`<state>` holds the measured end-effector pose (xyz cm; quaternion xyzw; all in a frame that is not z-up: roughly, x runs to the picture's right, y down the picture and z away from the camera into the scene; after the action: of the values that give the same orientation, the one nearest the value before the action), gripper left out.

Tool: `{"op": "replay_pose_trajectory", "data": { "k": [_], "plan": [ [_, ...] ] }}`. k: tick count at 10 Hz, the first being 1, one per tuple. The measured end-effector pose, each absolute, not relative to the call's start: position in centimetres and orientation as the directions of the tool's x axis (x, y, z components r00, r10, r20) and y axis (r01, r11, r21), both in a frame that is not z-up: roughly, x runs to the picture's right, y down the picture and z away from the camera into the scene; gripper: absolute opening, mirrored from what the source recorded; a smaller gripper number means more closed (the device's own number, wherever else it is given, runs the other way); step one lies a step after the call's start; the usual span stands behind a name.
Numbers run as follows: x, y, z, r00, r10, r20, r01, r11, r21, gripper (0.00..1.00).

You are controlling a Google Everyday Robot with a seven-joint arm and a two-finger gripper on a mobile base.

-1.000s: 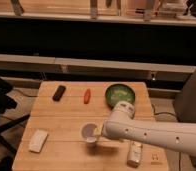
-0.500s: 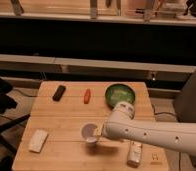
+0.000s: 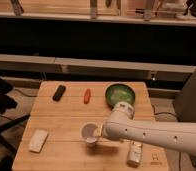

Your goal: Pick up the ceramic cup

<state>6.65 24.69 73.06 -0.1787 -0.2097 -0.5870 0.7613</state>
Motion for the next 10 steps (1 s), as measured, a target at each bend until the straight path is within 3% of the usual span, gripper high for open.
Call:
{"op": "replay_pose_trajectory", "data": {
  "k": [10],
  "plan": [
    [6.59,24.95,73.58,0.199,-0.819,0.539,0.975,0.22,-0.027,0.8]
  ]
}}
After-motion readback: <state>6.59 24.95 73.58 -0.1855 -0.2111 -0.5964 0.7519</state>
